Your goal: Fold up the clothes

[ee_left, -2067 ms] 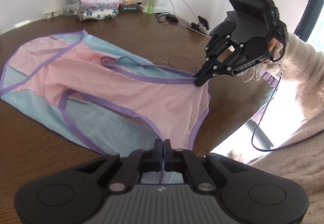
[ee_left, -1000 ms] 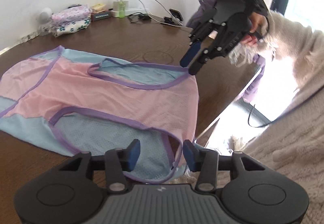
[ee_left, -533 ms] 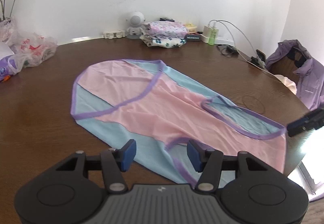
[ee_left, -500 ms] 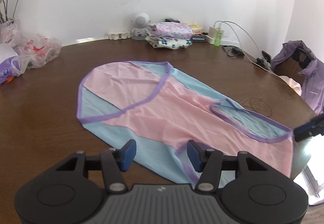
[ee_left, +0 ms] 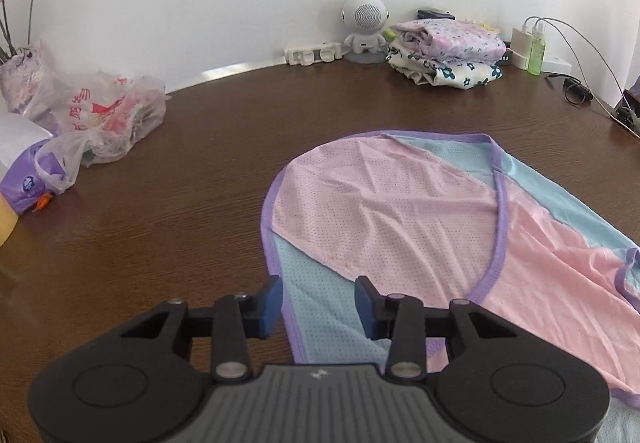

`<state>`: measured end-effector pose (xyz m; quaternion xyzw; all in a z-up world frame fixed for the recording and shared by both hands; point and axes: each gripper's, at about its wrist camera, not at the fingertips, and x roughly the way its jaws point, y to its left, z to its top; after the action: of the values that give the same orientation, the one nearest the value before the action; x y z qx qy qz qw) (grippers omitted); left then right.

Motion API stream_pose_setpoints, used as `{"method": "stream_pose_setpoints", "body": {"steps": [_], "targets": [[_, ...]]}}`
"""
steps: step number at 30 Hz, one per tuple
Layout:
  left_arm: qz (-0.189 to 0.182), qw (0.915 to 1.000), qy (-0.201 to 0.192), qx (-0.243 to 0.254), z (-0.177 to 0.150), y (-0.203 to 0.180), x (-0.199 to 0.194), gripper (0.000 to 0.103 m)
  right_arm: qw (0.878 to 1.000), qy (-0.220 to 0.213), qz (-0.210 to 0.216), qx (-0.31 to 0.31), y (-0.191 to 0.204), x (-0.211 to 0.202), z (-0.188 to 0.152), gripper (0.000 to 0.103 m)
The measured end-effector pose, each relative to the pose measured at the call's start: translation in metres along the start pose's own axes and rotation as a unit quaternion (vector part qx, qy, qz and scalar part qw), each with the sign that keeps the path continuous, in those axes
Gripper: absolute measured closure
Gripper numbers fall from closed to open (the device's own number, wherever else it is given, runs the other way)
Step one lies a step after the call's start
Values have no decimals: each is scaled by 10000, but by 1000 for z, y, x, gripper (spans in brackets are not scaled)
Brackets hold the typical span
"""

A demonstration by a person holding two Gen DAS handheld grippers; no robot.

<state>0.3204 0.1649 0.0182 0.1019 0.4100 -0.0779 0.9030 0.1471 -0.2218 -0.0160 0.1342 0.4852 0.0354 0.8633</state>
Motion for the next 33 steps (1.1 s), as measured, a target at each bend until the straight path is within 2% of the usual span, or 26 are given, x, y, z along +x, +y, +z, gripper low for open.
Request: {"method": "stream_pose_setpoints", "body": {"steps": [2, 4, 6, 8, 9, 10, 11, 15, 18, 22, 25, 28, 33], "targets": [[-19, 9999, 124, 49, 5, 6, 13, 80, 10000, -15, -98, -9, 4, 2, 1, 49], [27, 9996, 248, 125, 8, 10, 23, 88, 9998, -21, -201, -67, 9, 4, 2, 51], [150, 9990, 350, 244, 9, 12, 31, 93, 9991, -48, -362, -209, 14, 5, 3, 60], [242, 9982, 359, 414, 8, 10, 31, 94, 9980, -71, -492, -381, 18, 7, 3, 74], [299, 9975, 377, 517, 8, 7, 30, 95, 9975, -72, -534, -467, 20, 8, 4, 77], [356, 9967, 395, 619, 7, 5, 29, 99, 9970, -68, -543, -540, 21, 8, 4, 85], [440, 9952, 415, 764, 4, 0, 27, 101, 9966, -64, -549, -615, 21, 9, 5, 87], [711, 9894, 512, 1162, -9, -18, 19, 103, 9940, -42, -599, -918, 18, 11, 13, 89], [940, 9813, 624, 1561, -25, -39, 6, 103, 9915, -15, -641, -1128, 11, 13, 21, 89], [1012, 9736, 742, 1905, -58, -69, -23, 103, 9868, 39, -713, -1455, -7, 18, 40, 89], [1055, 9709, 829, 1984, -87, -92, -49, 103, 9828, 112, -656, -1721, -30, 25, 61, 89], [1033, 9730, 920, 1847, -112, -116, -75, 103, 9773, 190, -521, -2043, -49, 35, 87, 89], [627, 9811, 1023, 1521, -138, -155, -114, 103, 9676, 241, -373, -2486, -70, 58, 131, 89]]}}
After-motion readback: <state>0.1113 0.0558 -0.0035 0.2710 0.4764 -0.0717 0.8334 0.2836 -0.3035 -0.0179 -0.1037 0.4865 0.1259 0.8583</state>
